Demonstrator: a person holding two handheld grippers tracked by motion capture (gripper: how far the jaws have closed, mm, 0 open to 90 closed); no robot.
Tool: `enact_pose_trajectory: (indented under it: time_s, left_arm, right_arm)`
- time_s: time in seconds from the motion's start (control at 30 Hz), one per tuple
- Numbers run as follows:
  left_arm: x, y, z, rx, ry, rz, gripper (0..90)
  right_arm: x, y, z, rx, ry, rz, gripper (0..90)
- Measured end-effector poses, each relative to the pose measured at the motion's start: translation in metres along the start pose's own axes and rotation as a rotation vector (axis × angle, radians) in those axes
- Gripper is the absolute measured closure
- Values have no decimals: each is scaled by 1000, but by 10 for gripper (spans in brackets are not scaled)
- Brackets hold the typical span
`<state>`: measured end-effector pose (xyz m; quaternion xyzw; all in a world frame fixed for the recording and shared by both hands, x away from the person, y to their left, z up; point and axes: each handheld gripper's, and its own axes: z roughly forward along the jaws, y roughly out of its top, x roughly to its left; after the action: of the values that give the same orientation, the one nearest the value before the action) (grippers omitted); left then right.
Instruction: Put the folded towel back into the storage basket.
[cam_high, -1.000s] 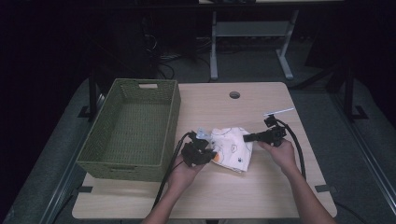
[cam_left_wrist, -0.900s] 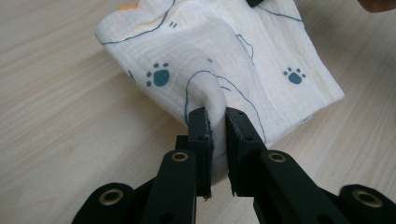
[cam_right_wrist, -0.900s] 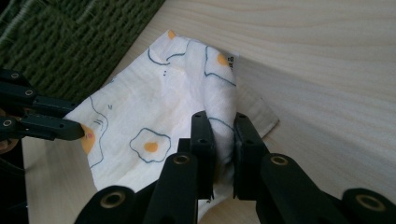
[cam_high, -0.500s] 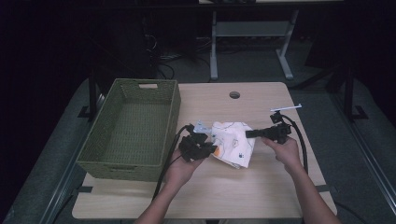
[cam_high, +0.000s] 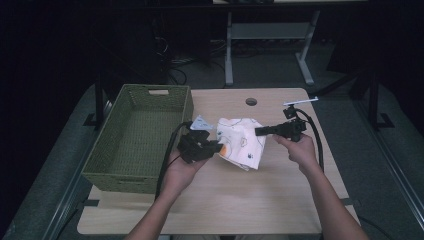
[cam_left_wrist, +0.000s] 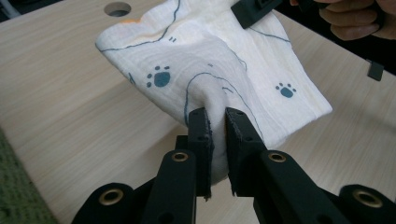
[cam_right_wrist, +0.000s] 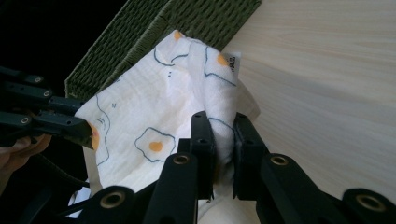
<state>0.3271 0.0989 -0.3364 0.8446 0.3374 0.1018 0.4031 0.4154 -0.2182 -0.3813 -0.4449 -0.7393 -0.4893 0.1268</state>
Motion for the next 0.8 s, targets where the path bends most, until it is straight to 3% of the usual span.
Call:
enact_pose_trajectory:
  time_s: [0.17, 0.8]
  left_arm:
    - [12, 0, -15, -18, 7, -24, 815]
    - [43, -2, -56, -56, 32, -42, 814]
  right_arm:
    - [10, 10, 7, 7, 18, -10, 810]
    - [45, 46, 38, 9, 72, -31, 810]
